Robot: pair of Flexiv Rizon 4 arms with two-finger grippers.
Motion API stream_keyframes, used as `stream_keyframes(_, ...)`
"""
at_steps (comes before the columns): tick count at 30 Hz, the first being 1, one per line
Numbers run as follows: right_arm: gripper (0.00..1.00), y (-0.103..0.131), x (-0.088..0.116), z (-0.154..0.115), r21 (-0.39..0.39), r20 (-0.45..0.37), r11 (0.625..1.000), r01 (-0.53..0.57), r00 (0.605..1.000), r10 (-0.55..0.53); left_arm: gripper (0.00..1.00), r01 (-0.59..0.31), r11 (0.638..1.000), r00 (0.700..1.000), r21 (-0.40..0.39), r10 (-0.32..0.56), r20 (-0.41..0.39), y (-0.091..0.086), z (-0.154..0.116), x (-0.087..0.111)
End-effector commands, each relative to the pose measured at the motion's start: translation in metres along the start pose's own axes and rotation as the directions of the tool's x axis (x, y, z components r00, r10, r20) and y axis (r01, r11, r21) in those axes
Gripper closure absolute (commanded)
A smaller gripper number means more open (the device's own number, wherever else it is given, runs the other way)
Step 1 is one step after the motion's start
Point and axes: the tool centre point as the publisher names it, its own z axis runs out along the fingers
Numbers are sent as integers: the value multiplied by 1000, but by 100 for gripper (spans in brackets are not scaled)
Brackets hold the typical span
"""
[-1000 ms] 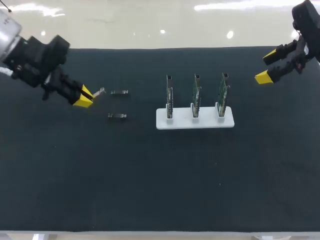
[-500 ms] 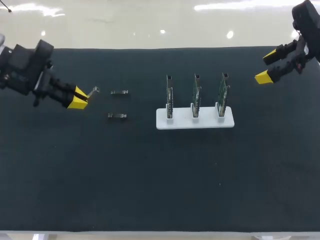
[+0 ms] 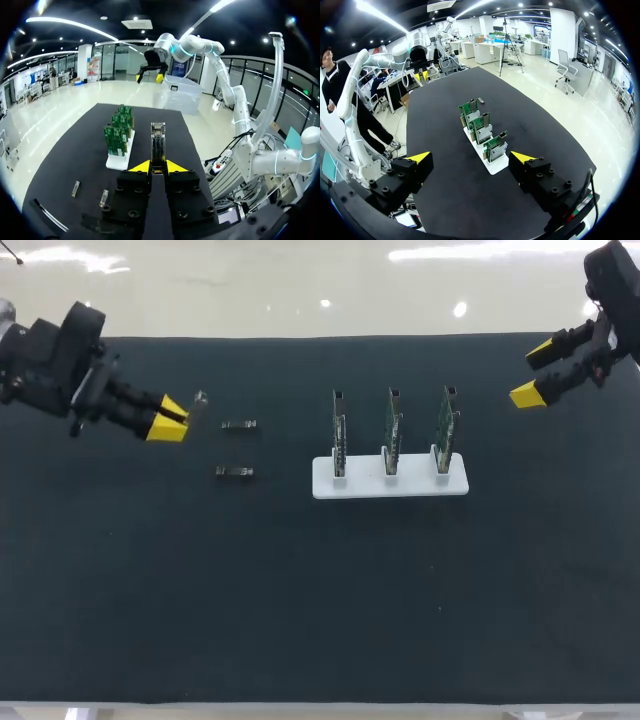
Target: Pick up the optical module with the left hand, and insert it into the network port with the right hand.
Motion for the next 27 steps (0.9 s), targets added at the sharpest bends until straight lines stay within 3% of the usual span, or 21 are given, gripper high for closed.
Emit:
stream_keyframes(1, 0, -1, 0, 1, -3, 2, 1000, 1, 1000, -1, 100, -30, 999, 998, 36, 28, 59, 10, 7, -6)
stream_keyframes(7, 0, -1, 0, 1, -3, 2, 1000, 1, 1000, -1, 100, -76, 997, 989, -12, 77, 123, 24, 20, -21)
stream_keyframes(15, 0, -1, 0, 1, -3, 2, 1000, 1, 1000, -1, 100, -67, 991, 987, -116, 83, 138, 48, 34, -36)
stream_keyframes(21, 0, -1, 0, 1, -3, 2, 1000, 1, 1000, -1, 100, -66, 991, 969, -118, 92, 230, 68, 40, -56)
stream_keyframes(27, 0, -1, 0, 1, -3, 2, 1000, 1, 1000, -1, 100, -66, 990, 960, -128, 98, 263, 85, 54, -75)
